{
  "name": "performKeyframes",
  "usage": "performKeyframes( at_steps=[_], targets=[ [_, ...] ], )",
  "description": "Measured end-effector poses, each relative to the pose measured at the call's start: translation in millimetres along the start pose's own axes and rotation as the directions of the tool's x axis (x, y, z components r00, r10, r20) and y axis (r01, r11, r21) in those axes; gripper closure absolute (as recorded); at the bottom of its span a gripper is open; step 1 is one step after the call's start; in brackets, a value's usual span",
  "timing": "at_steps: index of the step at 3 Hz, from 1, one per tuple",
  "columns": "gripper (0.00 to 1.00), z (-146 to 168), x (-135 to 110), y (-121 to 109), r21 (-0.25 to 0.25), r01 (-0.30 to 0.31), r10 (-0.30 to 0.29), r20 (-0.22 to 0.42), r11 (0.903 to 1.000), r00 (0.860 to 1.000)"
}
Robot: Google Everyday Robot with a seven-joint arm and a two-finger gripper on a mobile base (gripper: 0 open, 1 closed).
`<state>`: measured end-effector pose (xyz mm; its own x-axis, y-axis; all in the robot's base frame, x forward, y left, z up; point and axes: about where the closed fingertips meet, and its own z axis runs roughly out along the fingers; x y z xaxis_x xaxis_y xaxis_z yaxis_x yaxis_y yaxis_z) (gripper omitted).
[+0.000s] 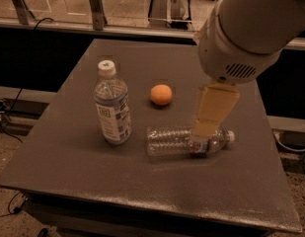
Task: Knock blue plastic bottle over
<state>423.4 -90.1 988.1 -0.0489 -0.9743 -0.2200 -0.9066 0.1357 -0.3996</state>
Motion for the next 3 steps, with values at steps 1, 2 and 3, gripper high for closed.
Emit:
performKeyframes(
  at_steps=[1,2,3],
  targets=[
    [0.0,-10,-14,-7,0.059,0.014,-0.016,0.028,0.9981,0.999],
    [0.0,-10,-6,-17,0.029,0.007,-0.011,0.112,0.9996,0.994],
    [0.0,7,-37,-43,-0.049,0.027,-0.01,0.328,0.9984,0.945]
  ],
)
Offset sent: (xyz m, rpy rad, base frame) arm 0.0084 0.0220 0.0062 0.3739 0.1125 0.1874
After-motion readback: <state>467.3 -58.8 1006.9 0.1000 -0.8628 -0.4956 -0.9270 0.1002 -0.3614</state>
